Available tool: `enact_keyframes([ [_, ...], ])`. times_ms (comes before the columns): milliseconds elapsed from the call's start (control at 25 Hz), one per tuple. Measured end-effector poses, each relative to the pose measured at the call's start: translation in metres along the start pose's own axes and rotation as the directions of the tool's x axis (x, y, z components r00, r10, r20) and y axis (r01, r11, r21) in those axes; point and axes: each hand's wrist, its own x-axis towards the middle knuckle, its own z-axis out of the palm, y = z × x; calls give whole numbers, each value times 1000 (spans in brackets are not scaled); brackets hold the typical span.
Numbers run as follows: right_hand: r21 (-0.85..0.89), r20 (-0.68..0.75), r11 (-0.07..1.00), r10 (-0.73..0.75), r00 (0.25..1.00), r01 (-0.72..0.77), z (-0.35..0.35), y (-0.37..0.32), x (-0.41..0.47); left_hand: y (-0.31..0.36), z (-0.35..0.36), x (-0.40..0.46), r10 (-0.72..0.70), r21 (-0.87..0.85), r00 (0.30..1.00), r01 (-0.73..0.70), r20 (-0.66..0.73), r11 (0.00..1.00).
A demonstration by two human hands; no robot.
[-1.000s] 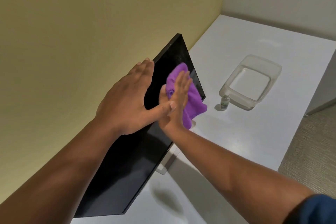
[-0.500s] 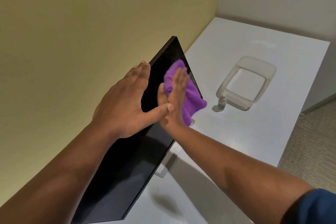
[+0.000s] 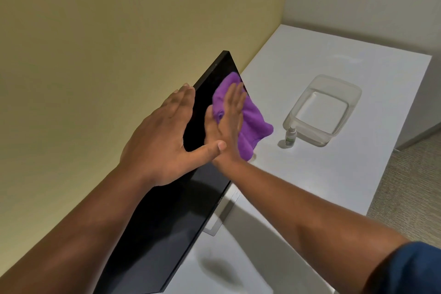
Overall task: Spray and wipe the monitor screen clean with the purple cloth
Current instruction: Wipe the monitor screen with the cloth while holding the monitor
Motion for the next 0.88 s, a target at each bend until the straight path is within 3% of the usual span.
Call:
enact_keyframes([
  [80,-20,74,991,-130,989,132,1,16,-28,-1,0,0,0,7,1000,0,0,1000],
  [120,-20,100,993,-112,989,114,-5,31,-32,-1,0,1,1,4,1000,-1,-2,1000],
  [200,-26,76,994,104,992,-102,-16,46,-13,0,0,1,0,-5,1000,0,-1,1000],
  [280,7,66,949,313,947,-314,-24,33,16,1,0,1,1,-8,1000,-1,-2,1000],
  [320,40,73,953,296,952,-299,-23,23,25,1,0,1,0,-7,1000,0,-4,1000],
  [440,108,98,994,-26,995,16,-14,-4,13,0,0,2,-5,3,1000,5,-8,1000],
  [520,109,141,987,-132,981,117,-17,9,-9,1,0,1,-7,3,1000,7,8,1000],
  [600,108,157,993,-60,986,43,-23,30,-18,2,-2,2,-9,1,1000,9,18,1000],
  [760,110,115,950,279,953,-291,-24,35,13,2,-1,2,-3,3,1000,3,4,1000],
  [880,100,86,955,271,959,-279,-18,20,15,3,0,1,-2,3,1000,2,8,1000],
])
